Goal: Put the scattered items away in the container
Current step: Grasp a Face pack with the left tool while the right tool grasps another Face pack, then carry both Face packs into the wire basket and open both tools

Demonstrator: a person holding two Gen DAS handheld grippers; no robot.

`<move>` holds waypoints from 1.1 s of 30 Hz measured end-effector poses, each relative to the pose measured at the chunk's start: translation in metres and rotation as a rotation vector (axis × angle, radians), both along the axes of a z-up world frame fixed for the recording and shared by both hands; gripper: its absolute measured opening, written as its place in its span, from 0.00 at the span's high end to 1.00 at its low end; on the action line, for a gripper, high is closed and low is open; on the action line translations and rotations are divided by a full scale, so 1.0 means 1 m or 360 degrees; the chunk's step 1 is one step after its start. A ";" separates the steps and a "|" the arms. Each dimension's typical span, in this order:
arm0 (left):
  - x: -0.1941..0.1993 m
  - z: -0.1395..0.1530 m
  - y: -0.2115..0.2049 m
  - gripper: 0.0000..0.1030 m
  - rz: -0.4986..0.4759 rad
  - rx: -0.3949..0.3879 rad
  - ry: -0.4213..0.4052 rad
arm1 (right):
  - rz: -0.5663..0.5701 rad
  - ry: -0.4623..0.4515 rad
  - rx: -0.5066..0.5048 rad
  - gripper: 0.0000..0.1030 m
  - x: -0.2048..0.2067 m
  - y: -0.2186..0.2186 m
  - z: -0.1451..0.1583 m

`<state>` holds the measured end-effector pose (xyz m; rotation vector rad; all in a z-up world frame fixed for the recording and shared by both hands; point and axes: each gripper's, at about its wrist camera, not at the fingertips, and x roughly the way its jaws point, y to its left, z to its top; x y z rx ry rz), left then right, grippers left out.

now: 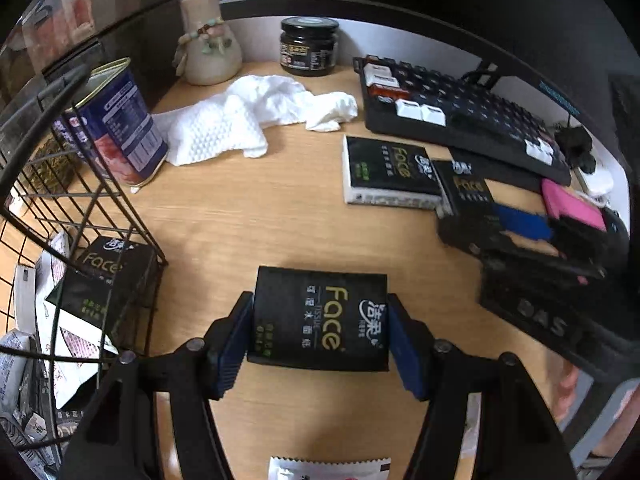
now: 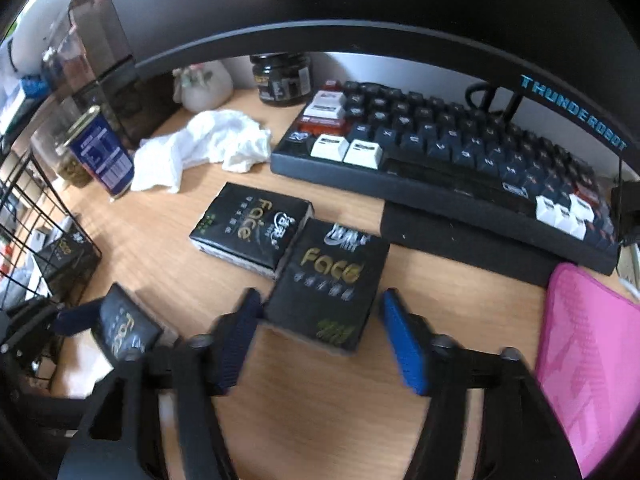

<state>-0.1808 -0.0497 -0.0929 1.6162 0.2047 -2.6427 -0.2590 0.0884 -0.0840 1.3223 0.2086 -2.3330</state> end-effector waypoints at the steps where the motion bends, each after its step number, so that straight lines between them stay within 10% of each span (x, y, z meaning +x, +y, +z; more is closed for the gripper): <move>1: 0.001 0.000 -0.001 0.33 0.0004 0.0010 -0.0001 | 0.0004 -0.0018 -0.0016 0.53 0.002 0.003 0.000; 21: 0.007 -0.006 0.016 0.23 -0.0028 -0.0119 0.0008 | 0.0032 0.0086 0.0057 0.32 0.047 0.039 -0.003; 24: 0.009 -0.003 0.017 0.34 -0.0036 -0.0125 0.0019 | 0.0030 0.0118 0.0114 0.54 0.051 0.038 -0.002; 33: 0.026 0.036 0.023 0.34 -0.0086 -0.0087 0.0133 | 0.0038 0.0110 -0.0005 0.54 0.065 0.041 0.020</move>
